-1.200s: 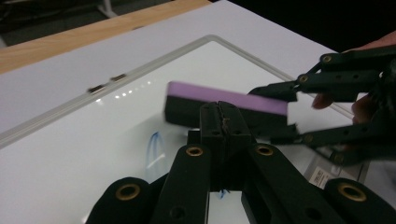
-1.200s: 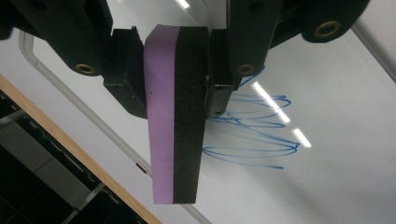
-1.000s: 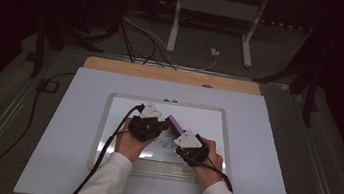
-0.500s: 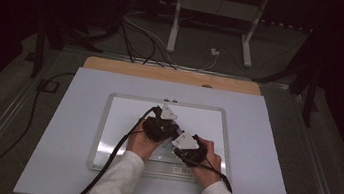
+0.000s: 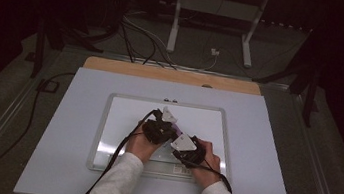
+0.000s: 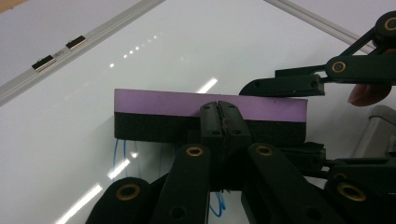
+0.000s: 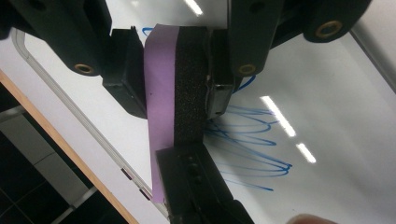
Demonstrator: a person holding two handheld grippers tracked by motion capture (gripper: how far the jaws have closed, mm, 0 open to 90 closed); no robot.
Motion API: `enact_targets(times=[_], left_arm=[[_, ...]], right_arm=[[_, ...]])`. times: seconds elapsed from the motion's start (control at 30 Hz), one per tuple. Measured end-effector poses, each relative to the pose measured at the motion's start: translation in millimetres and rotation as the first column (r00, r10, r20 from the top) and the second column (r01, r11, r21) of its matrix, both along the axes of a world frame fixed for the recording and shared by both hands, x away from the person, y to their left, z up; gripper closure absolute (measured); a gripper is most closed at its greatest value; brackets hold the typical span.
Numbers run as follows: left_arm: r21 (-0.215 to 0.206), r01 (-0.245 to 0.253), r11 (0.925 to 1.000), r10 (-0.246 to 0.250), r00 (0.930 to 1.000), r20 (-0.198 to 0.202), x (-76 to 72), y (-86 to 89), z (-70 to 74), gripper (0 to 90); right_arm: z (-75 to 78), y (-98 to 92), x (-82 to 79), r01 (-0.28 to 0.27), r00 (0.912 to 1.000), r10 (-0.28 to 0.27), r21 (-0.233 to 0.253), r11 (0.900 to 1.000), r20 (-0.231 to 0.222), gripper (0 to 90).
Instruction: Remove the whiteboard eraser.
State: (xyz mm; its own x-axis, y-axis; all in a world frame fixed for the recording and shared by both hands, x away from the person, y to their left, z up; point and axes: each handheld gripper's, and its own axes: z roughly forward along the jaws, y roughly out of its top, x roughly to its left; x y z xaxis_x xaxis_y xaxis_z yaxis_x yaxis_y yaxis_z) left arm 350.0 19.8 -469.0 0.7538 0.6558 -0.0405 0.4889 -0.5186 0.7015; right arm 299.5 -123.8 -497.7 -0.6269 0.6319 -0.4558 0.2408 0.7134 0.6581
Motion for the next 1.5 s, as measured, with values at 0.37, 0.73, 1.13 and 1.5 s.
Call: enact_targets(times=[0.37,0.73,1.13,1.5], left_arm=[[0.009,-0.004,0.9999,0.004,1.0,-0.006,0.1,-0.1,-0.5,90.0],[0.009,-0.006,0.9999,0.006,1.0,-0.005,0.1,-0.7,-1.4,90.0],[0.008,0.008,0.9999,-0.008,0.9998,-0.016,-7.1,7.9,-1.7,90.0],[-0.092,-0.061,0.9939,0.068,0.9951,0.071,-31.3,71.3,22.0,85.7]], right_arm=[[5.7,-11.4,7.7,-0.005,0.9898,0.024,0.135,0.991,-0.141,52.0],[12.8,-25.9,18.4,0.055,0.9504,0.054,0.336,0.94,-0.306,41.0],[12.0,-19.2,14.5,0.029,0.9644,0.033,0.228,0.973,-0.262,51.5],[12.2,-16.2,10.2,-0.006,0.9701,0.048,0.173,0.985,-0.238,51.8]])
